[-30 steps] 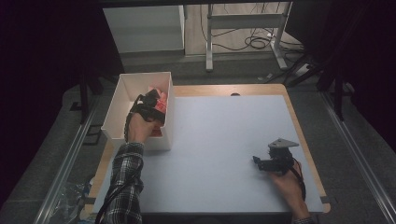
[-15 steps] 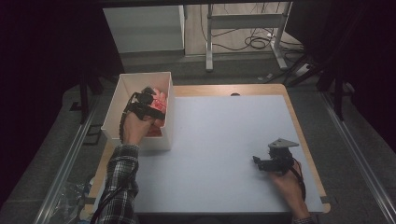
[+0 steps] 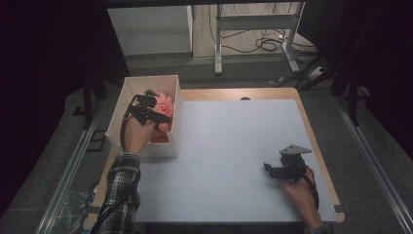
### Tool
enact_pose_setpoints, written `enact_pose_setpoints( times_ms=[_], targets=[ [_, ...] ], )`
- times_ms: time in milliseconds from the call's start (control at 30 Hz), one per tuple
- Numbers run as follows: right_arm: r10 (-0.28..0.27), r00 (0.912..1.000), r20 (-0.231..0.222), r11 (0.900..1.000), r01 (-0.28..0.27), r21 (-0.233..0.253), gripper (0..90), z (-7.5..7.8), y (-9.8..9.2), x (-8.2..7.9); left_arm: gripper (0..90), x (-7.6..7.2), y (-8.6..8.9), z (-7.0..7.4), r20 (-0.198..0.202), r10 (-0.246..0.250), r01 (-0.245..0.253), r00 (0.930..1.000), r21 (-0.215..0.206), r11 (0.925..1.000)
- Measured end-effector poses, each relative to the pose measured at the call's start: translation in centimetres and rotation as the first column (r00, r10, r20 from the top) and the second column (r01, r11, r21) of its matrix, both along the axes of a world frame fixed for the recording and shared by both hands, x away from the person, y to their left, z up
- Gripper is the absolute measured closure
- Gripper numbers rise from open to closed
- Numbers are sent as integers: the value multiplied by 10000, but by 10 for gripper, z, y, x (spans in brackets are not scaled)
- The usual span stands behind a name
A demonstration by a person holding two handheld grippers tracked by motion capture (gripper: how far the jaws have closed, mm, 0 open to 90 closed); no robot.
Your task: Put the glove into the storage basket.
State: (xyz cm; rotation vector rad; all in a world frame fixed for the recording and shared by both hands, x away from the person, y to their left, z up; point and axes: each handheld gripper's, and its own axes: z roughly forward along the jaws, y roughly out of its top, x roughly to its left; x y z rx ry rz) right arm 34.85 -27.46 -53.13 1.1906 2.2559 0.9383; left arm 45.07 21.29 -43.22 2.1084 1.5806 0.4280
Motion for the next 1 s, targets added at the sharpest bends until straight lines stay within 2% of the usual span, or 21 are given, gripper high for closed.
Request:
enact_pose_setpoints(
  times_ms=[200, 400, 533, 733, 1000],
  targets=[
    [2, 10000, 3, 10000, -2, -2, 166, 0, 0, 0, 29, -7, 2, 8, 543, -129, 143, 9984, -265, 9995],
    [0, 10000, 3, 10000, 0, -1, 167, 0, 0, 0, 24, -14, 3, 14, 916, -307, 336, 9953, -302, 9990],
    [3, 10000, 4, 10000, -3, -1, 167, 0, 0, 0, 23, -19, 3, 19, 1202, -465, 516, 9917, -393, 9979],
    [4, 10000, 6, 10000, -4, -4, 167, 0, 0, 0, 22, -27, 4, 24, 1454, -752, 879, 9865, -831, 9927],
    [5, 10000, 6, 10000, -5, -5, 167, 0, 0, 0, 22, -39, 2, 33, 1868, -1058, 1246, 9767, -915, 9880]
  ],
)
